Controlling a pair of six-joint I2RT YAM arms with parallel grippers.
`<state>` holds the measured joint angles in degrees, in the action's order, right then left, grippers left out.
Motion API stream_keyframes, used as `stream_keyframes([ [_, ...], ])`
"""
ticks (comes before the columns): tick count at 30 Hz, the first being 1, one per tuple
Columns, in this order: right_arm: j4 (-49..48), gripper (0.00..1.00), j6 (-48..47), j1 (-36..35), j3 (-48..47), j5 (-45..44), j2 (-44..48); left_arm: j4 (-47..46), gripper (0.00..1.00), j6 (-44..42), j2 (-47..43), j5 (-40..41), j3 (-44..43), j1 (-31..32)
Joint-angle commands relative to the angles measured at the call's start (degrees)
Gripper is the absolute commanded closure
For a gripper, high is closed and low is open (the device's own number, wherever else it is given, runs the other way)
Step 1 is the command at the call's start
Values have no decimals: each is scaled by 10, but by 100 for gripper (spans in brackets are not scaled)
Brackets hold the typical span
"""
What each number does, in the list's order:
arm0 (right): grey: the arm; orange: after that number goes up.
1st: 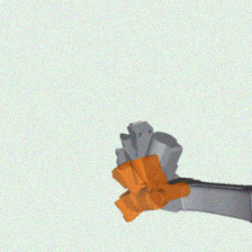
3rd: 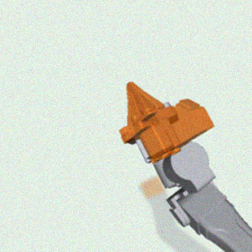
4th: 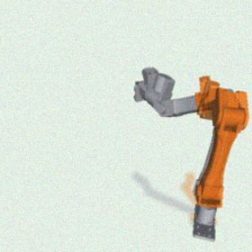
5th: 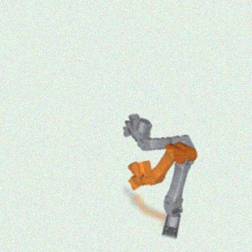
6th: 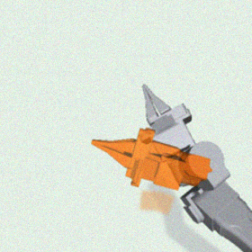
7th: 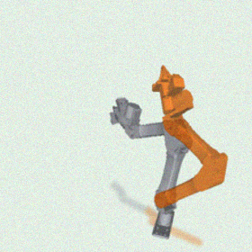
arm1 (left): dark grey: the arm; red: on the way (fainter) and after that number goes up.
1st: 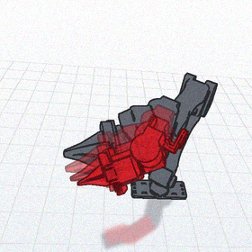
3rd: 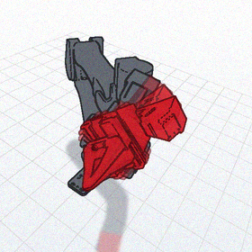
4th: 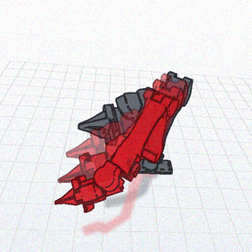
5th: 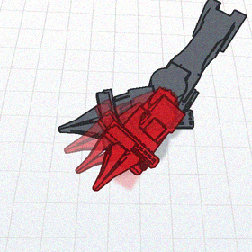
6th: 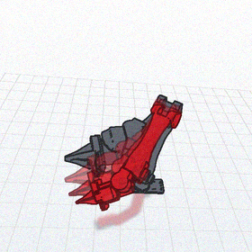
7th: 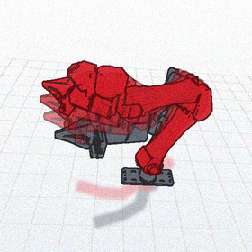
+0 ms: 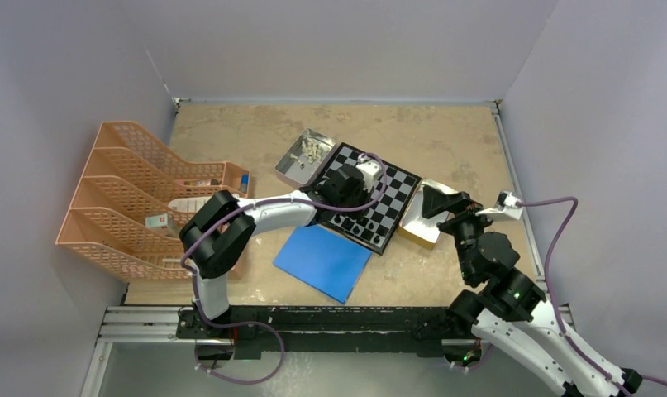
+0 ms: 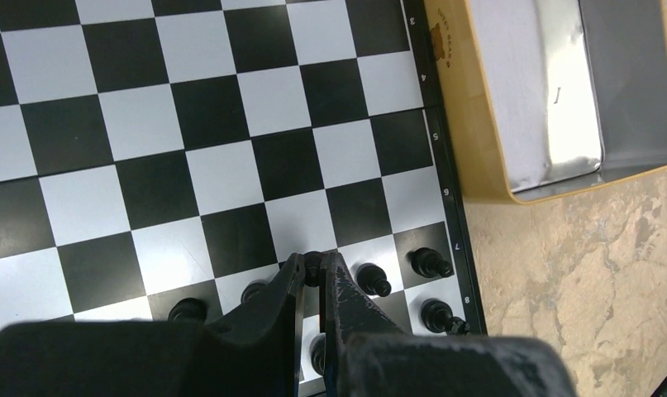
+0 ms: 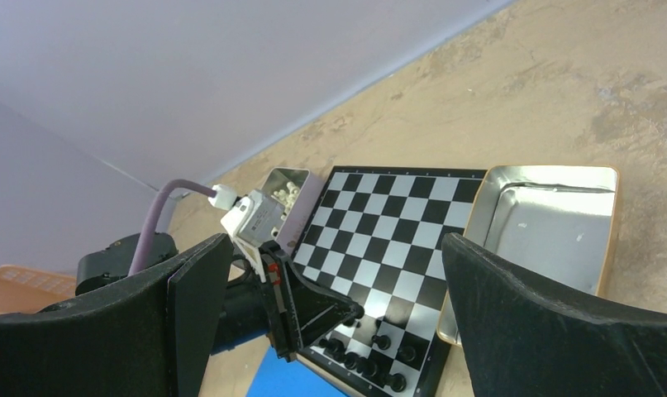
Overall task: Set up the chess pieces on the board
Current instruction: Place the chess piece on the chessboard.
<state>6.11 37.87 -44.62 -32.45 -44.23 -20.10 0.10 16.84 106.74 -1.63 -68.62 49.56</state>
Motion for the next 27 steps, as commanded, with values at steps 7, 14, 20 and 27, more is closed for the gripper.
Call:
stream_keyframes([
  [7, -33, 1, -11, 0, 0, -12, -4, -30, 100, 6, -4, -2, 18, 2],
  [14, -38, 1, -14, 0, 1, -10, -7, -19, 100, 6, 1, -5, 19, 3],
  [20, -41, 1, -17, 0, 2, -6, -11, -19, 100, 3, 1, -12, 18, 3],
  [27, -41, 1, -19, -1, 2, -5, -12, -15, 100, 3, 10, -14, 16, 4],
])
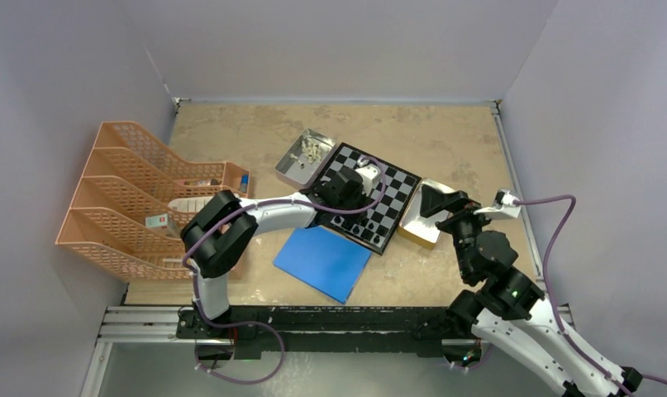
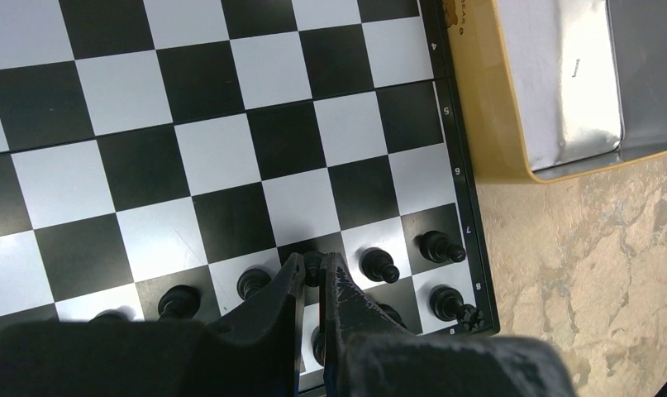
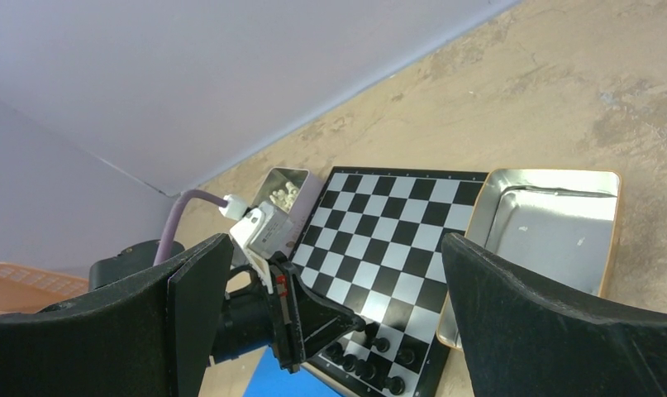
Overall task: Set up the chess pieces on the board
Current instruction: Place the chess piece on the chessboard.
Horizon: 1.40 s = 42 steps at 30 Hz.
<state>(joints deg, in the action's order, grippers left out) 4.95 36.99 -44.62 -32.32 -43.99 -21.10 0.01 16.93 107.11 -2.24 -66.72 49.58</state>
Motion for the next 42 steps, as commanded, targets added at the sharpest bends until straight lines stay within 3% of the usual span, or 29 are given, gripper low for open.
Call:
stream_keyframes([
  [1, -30, 1, -10, -1, 1, -8, -2, -13, 100, 3, 7, -8, -4, 4],
  [16, -36, 1, -13, 0, 5, -4, -4, 16, 98, 6, 15, -3, -17, 8],
  [27, -47, 1, -21, -1, 7, 17, -26, 33, 83, 5, 15, 17, -26, 14],
  [42, -47, 1, -29, -1, 6, 30, -43, 33, 81, -4, 28, 21, -41, 14],
])
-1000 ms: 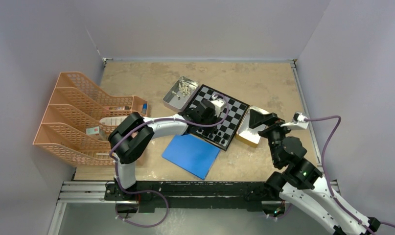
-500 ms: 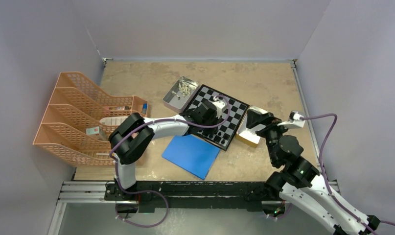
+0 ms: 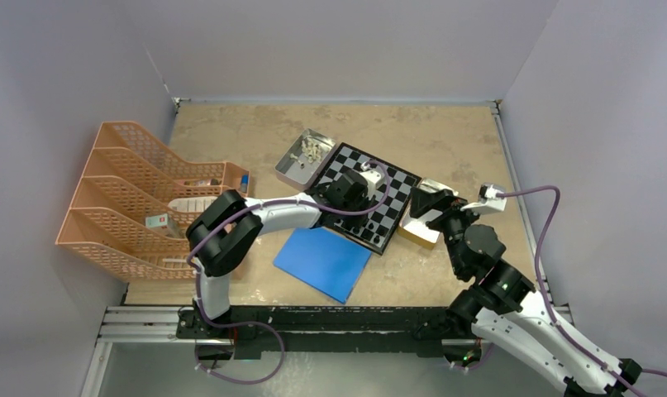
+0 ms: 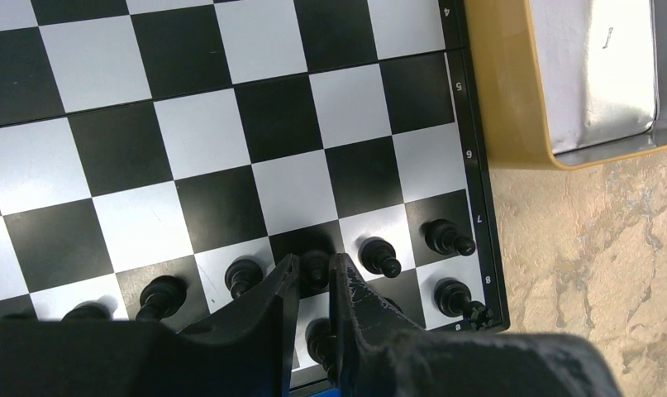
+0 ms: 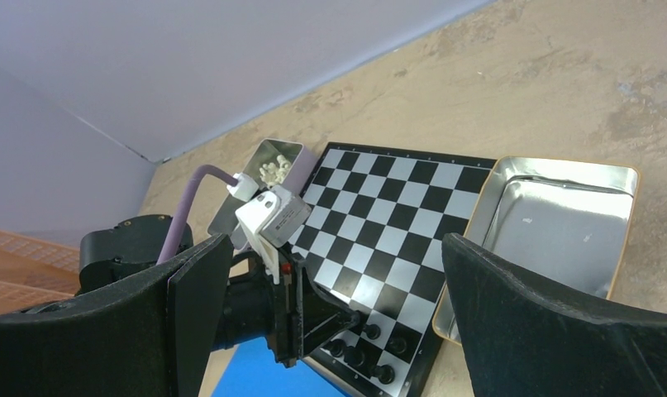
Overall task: Set up the chess pieces on the board
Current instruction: Place the chess piece on the chessboard.
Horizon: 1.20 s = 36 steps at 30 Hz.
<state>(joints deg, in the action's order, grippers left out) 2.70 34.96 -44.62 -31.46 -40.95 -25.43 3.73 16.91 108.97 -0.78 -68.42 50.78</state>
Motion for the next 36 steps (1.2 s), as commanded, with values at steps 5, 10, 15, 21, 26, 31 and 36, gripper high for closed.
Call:
stream_keyframes([
  [5, -25, 1, -10, 0, -2, 0, -1, -1, 82, -4, 12, 6, -27, 2],
  [10, -24, 1, -10, 0, -1, 1, 0, 6, 80, -3, 9, 21, -26, 2],
  [15, -25, 1, -11, 0, -2, 2, -1, 7, 77, -2, 1, 25, -26, 3],
  [21, -39, 1, -17, -1, -2, 15, -6, 11, 72, -3, -5, 30, -40, 2],
  [26, -39, 1, -18, -1, -2, 19, -9, 11, 70, -4, -11, 26, -44, 2],
  [31, -40, 1, -20, -1, -2, 20, -9, 15, 70, -1, -19, 17, -51, 3],
  [36, -41, 1, -19, -1, -2, 22, -10, 9, 67, 29, -50, 0, -49, -1],
])
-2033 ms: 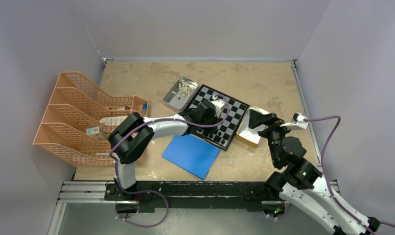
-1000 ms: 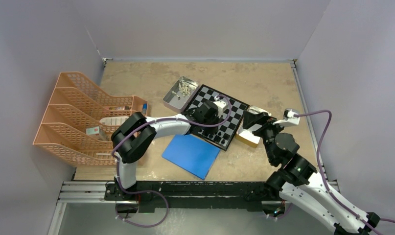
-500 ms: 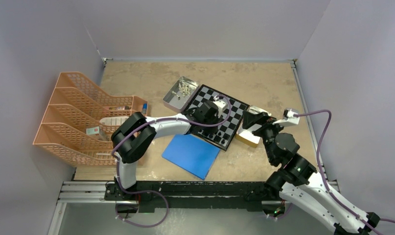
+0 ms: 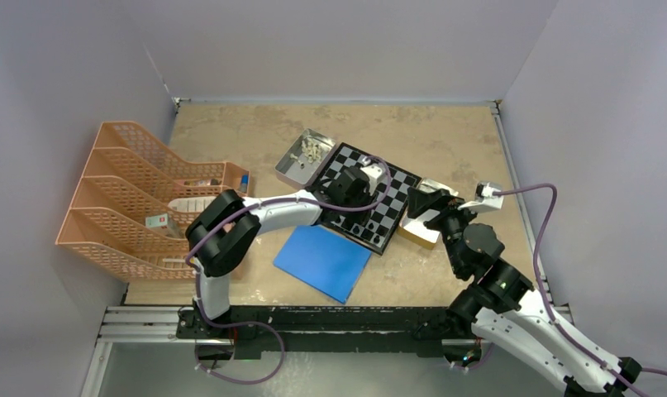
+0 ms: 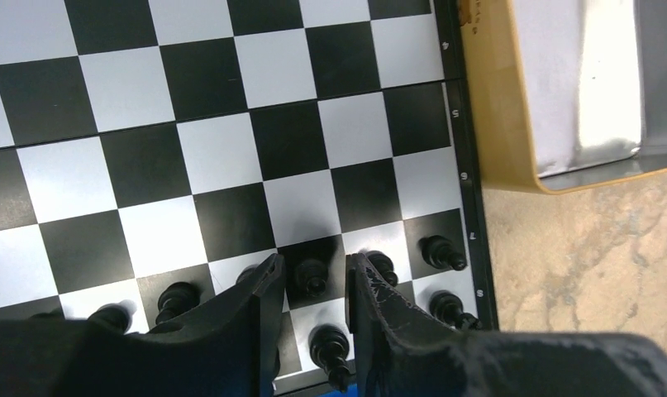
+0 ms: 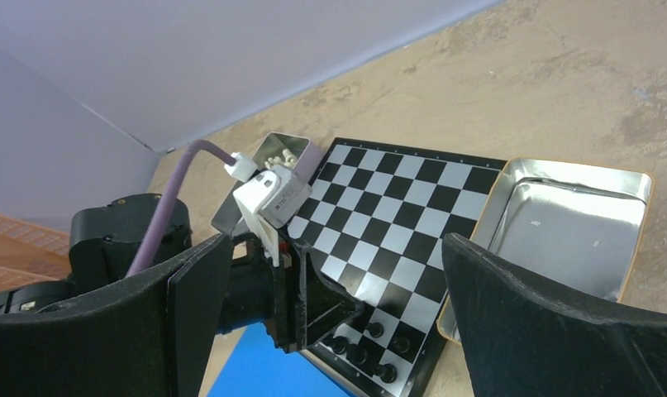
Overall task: Set up the chess pieces on the board
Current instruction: Place the chess piece on the chessboard.
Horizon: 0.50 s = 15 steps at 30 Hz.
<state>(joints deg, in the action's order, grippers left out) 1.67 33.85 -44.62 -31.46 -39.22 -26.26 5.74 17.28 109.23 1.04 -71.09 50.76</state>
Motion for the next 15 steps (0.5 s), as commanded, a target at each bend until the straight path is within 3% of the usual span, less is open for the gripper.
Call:
stream_keyframes([
  [1, -31, 1, -7, -1, -2, 6, -2, -14, 66, 29, -60, -29, -21, -3],
  [6, -44, 1, -3, -1, 6, 44, -7, 21, 57, 51, -103, -70, -51, -25],
  [8, -51, 1, -9, 0, 6, 67, -17, 30, 46, 64, -129, -83, -56, -40],
  [15, -7, 1, 42, -1, -43, 26, -90, 62, 41, 75, -266, -73, -30, -68],
])
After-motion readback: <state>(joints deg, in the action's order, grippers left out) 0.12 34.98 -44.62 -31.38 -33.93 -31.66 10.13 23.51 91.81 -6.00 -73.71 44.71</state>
